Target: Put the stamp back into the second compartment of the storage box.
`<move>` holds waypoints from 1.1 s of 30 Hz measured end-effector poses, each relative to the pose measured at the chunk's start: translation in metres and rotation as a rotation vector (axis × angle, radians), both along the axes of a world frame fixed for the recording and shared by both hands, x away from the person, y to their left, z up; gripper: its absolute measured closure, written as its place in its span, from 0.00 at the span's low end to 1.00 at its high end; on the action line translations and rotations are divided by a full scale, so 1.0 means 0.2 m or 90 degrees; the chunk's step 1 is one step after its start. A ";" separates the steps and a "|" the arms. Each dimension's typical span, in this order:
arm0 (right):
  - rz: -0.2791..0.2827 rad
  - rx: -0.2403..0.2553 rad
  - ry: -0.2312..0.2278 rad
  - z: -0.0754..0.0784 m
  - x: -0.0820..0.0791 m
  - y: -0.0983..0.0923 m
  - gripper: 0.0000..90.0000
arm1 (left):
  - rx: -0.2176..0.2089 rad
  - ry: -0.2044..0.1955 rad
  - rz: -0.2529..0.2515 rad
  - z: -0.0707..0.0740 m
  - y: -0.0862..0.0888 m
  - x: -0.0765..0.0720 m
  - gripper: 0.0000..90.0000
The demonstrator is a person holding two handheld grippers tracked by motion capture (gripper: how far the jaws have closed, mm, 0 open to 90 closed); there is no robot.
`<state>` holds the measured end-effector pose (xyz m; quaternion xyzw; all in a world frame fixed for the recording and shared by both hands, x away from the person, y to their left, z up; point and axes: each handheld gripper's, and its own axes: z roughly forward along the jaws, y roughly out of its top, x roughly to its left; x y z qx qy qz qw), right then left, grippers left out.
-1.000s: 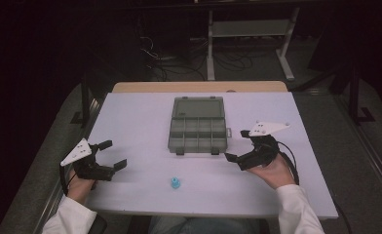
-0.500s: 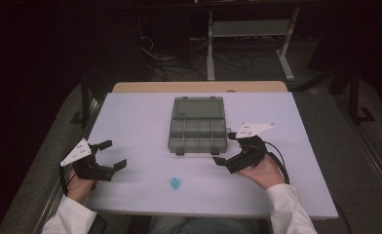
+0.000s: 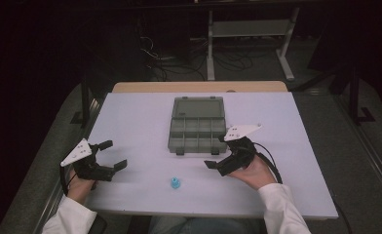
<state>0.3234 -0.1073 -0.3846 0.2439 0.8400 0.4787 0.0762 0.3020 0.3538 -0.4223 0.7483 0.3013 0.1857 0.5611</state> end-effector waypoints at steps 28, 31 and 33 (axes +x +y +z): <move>0.063 -0.041 0.026 -0.10 -0.02 0.21 0.00 | -0.007 -0.005 -0.001 0.00 0.00 0.00 0.00; 0.067 -0.045 0.032 -0.10 -0.02 0.22 0.00 | -0.007 -0.005 -0.002 0.00 0.00 0.00 0.00; 0.069 -0.046 0.033 -0.11 -0.02 0.23 0.00 | -0.008 -0.006 -0.003 0.00 0.00 0.00 0.00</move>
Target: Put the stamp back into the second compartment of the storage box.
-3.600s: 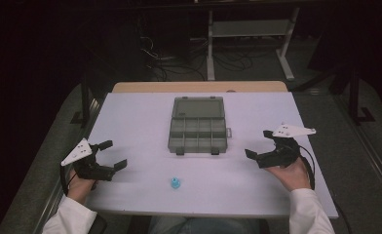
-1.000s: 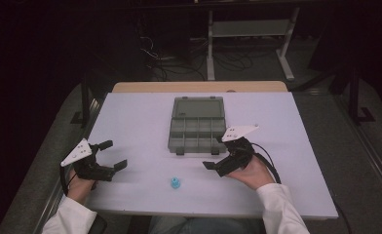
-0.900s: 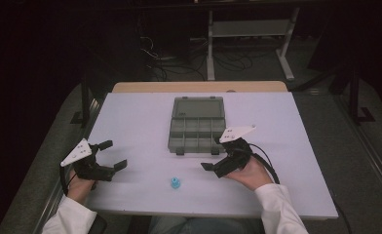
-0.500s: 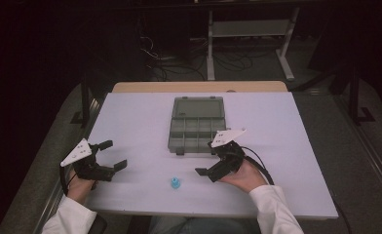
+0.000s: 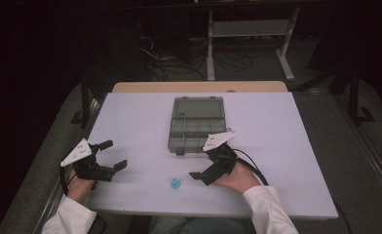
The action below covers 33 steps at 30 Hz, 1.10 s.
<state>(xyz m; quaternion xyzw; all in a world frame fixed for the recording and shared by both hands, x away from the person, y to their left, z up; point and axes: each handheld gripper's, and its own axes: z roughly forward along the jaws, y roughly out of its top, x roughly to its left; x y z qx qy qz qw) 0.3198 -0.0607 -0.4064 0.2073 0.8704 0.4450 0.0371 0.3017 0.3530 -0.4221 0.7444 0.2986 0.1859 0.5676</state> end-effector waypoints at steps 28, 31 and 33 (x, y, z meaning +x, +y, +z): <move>0.038 -0.033 0.003 -0.05 -0.01 0.13 0.00 | -0.002 -0.002 -0.002 0.00 -0.01 0.00 0.00; 0.041 -0.035 -0.003 -0.05 -0.01 0.14 0.00 | 0.002 -0.003 -0.004 0.00 0.00 0.00 0.00; 0.044 -0.032 0.005 -0.05 -0.02 0.15 0.00 | 0.003 -0.003 -0.004 0.00 0.00 0.00 0.00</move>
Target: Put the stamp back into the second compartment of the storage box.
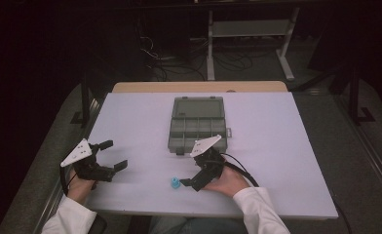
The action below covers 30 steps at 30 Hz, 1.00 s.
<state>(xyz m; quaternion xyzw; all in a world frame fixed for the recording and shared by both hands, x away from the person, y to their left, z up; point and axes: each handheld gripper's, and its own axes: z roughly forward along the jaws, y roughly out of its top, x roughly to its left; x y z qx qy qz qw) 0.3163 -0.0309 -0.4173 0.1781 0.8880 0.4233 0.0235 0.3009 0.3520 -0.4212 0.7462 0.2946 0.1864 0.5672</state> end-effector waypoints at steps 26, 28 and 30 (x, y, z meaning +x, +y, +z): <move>0.040 -0.020 0.013 -0.06 -0.02 0.13 0.00 | 0.005 -0.002 -0.005 0.00 0.00 0.00 0.00; 0.047 -0.021 0.012 -0.07 -0.02 0.14 0.04 | 0.005 -0.002 -0.005 0.00 0.00 0.00 0.00; 0.057 -0.019 0.014 -0.08 -0.02 0.15 0.07 | 0.005 -0.002 -0.005 0.00 0.00 0.00 0.00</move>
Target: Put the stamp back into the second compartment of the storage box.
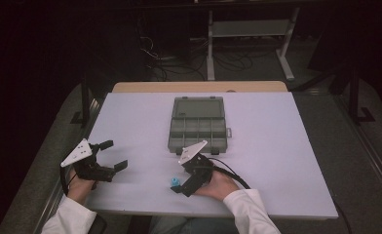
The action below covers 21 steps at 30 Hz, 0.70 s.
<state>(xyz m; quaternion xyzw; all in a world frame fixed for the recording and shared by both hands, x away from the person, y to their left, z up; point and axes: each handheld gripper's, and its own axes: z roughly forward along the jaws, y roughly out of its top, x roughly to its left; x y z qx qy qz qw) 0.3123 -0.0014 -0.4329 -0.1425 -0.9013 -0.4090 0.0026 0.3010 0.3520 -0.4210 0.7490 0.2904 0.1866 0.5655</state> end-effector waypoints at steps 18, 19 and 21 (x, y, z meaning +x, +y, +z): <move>0.047 -0.011 0.030 0.00 0.01 0.00 0.55 | 0.001 -0.001 0.001 0.00 0.00 0.00 0.00; 0.047 -0.010 0.026 0.00 0.01 0.00 0.56 | 0.001 -0.002 0.001 0.00 0.00 0.00 0.00; 0.047 -0.007 0.023 0.00 0.01 0.00 0.59 | 0.001 -0.001 0.001 0.00 0.00 0.00 0.00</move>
